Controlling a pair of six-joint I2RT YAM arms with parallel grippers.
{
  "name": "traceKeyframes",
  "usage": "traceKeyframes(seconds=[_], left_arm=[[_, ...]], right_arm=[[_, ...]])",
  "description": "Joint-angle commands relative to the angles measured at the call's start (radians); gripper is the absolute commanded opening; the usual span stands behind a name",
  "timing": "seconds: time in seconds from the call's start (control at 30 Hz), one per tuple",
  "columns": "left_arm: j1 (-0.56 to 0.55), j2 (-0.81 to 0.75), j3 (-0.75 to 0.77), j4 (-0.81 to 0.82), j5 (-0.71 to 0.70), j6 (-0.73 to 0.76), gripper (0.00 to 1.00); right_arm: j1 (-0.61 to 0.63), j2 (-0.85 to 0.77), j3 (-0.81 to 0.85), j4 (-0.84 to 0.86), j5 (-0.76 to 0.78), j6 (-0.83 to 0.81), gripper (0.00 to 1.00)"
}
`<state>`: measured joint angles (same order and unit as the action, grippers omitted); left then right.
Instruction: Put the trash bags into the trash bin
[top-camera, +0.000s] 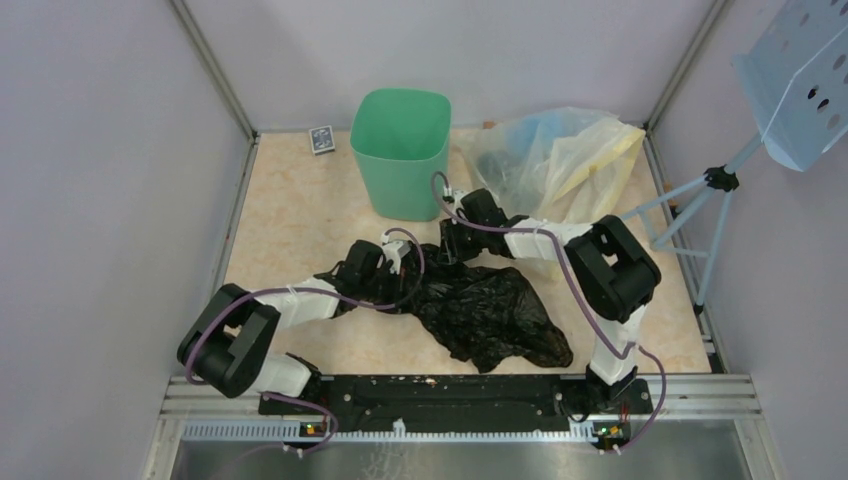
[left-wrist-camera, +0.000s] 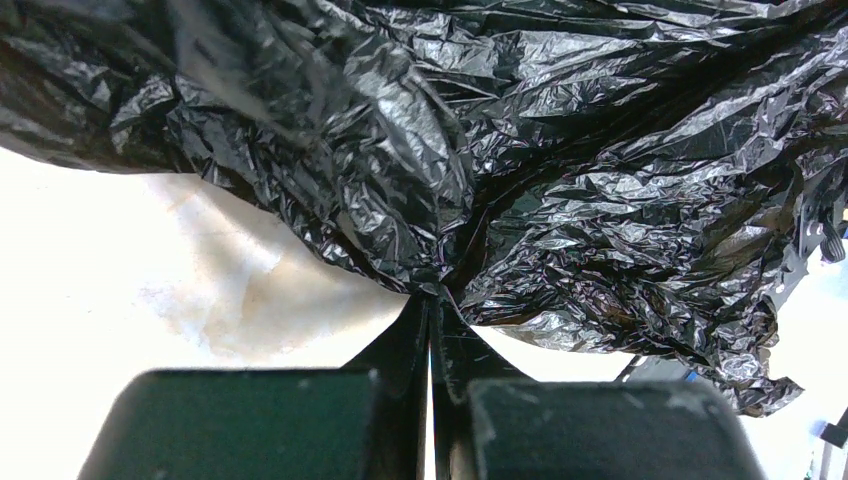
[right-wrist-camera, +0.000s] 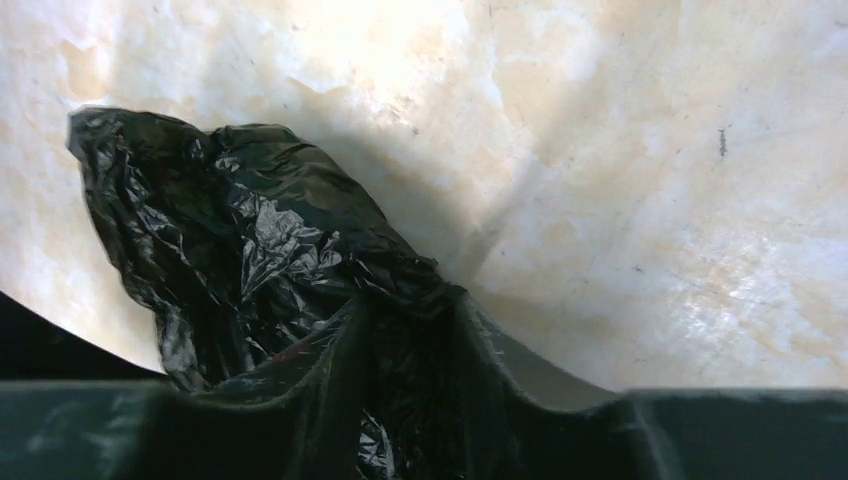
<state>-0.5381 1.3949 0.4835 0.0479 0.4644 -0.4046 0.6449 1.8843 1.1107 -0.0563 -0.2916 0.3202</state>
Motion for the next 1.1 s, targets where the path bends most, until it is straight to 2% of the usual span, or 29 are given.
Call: traceKeyframes(seconds=[0.0,0.07,0.1,0.2,0.37,0.57,0.77,0.83,0.9,0.97,1.0,1.07], left_arm=[[0.0,0.002,-0.002,0.046,0.024,0.018,0.0],[-0.001,-0.004,-0.001,0.046,0.029,0.021,0.0],[-0.001,-0.008,0.001,0.046,0.033,0.022,0.0],[-0.001,-0.012,0.01,0.039,0.051,0.019,0.0],[-0.003,-0.009,0.03,0.046,0.104,0.0,0.0],[-0.003,0.015,0.067,0.043,0.106,-0.004,0.0],[-0.003,0.03,0.179,-0.027,0.029,0.001,0.0],[-0.002,0.024,0.231,-0.081,-0.044,0.0,0.01],[-0.002,0.021,0.28,-0.128,-0.113,0.0,0.09],[-0.002,0.02,0.33,-0.176,-0.185,-0.005,0.45],[-0.003,0.017,0.35,-0.197,-0.207,-0.004,0.57],[-0.011,-0.002,0.368,-0.219,-0.223,0.006,0.72]], right_arm=[[-0.004,-0.027,-0.038,0.12,0.046,0.02,0.22],[-0.005,-0.08,-0.073,0.145,0.093,0.026,0.02],[-0.006,-0.114,-0.095,0.156,0.133,0.032,0.0],[-0.031,-0.225,-0.135,0.142,0.24,0.038,0.0],[-0.131,-0.339,-0.11,0.008,0.389,0.025,0.0],[-0.192,-0.358,-0.036,-0.06,0.51,-0.042,0.0],[-0.195,-0.311,0.099,-0.12,0.516,-0.063,0.0],[-0.195,-0.292,0.158,-0.172,0.496,-0.068,0.14],[-0.195,-0.298,0.191,-0.209,0.483,-0.07,0.34],[-0.196,-0.331,0.181,-0.23,0.458,-0.07,0.53],[-0.195,-0.353,0.171,-0.245,0.445,-0.067,0.6],[-0.195,-0.397,0.14,-0.281,0.415,-0.06,0.67]])
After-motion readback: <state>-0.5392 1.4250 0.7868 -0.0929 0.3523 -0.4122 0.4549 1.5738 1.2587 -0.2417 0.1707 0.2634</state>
